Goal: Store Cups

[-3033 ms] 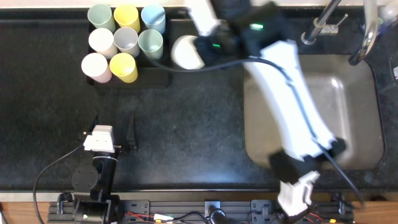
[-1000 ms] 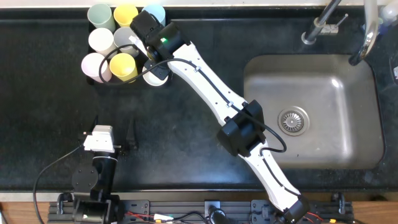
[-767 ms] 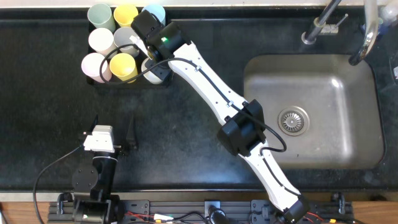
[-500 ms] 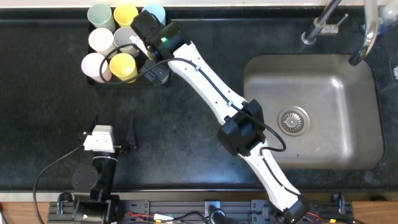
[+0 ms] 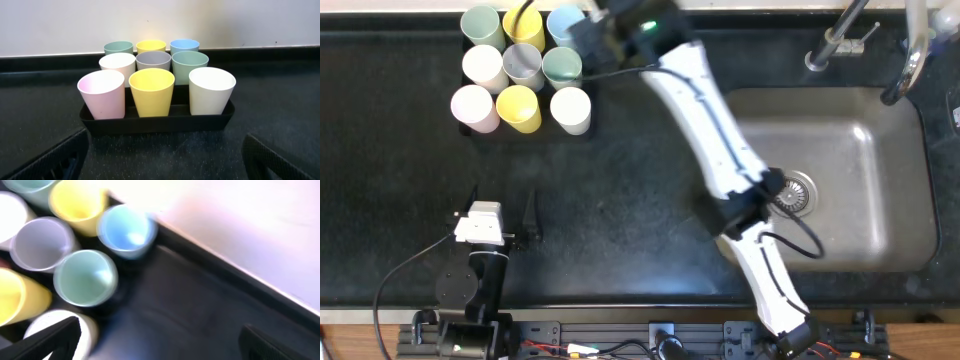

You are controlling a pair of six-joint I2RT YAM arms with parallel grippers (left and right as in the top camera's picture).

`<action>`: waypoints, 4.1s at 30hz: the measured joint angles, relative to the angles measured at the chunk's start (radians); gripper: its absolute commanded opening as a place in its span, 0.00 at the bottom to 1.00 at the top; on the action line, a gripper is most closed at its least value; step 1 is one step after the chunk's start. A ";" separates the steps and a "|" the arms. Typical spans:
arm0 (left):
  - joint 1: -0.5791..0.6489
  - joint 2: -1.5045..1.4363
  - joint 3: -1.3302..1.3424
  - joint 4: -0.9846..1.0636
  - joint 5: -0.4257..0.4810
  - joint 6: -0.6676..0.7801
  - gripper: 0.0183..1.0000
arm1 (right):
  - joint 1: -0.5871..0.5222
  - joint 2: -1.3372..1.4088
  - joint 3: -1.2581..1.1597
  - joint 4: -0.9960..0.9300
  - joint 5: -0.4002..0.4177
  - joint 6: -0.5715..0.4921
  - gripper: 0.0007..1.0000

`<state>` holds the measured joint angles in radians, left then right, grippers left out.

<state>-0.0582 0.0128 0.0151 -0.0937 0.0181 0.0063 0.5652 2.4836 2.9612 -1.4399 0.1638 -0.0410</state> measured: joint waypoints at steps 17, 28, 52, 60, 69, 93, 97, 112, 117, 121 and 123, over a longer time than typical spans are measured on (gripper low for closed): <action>0.000 0.000 0.000 -0.001 0.000 0.000 1.00 | -0.314 -1.109 -1.595 0.368 -0.027 0.313 1.00; 0.000 -0.002 0.001 -0.001 0.000 0.000 1.00 | -0.295 -1.497 -2.436 1.797 0.145 0.133 1.00; 0.000 -0.002 0.001 -0.001 0.000 0.000 1.00 | -0.497 -1.914 -2.665 1.509 0.186 -0.030 1.00; 0.000 -0.002 0.001 -0.001 0.000 0.000 1.00 | -0.507 -2.215 -2.703 1.323 0.184 -0.030 1.00; 0.000 -0.002 0.001 -0.001 0.000 0.000 1.00 | -0.507 -2.368 -2.822 1.319 0.183 -0.030 1.00; 0.000 -0.002 0.001 -0.001 0.000 0.000 1.00 | -0.506 -2.468 -2.902 1.254 0.185 -0.039 1.00; 0.000 -0.002 0.001 -0.001 0.000 0.000 1.00 | -0.507 -2.468 -2.902 1.254 0.185 -0.041 1.00; 0.000 -0.002 0.001 -0.001 0.000 0.000 1.00 | -0.506 -2.469 -2.943 1.363 -0.185 0.035 1.00; 0.000 -0.002 0.001 -0.001 0.000 0.000 1.00 | -0.507 -2.469 -2.943 1.364 -0.212 0.038 1.00; 0.000 -0.002 0.001 -0.001 0.000 0.000 1.00 | -0.506 -2.469 -2.943 1.363 -0.212 0.038 1.00; 0.000 -0.002 0.001 -0.001 0.000 0.000 1.00 | -0.506 -2.469 -2.943 1.363 -0.213 0.038 1.00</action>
<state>-0.0582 0.0109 0.0158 -0.0944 0.0181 0.0063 0.0589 0.0147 0.0181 -0.0769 -0.0490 -0.0029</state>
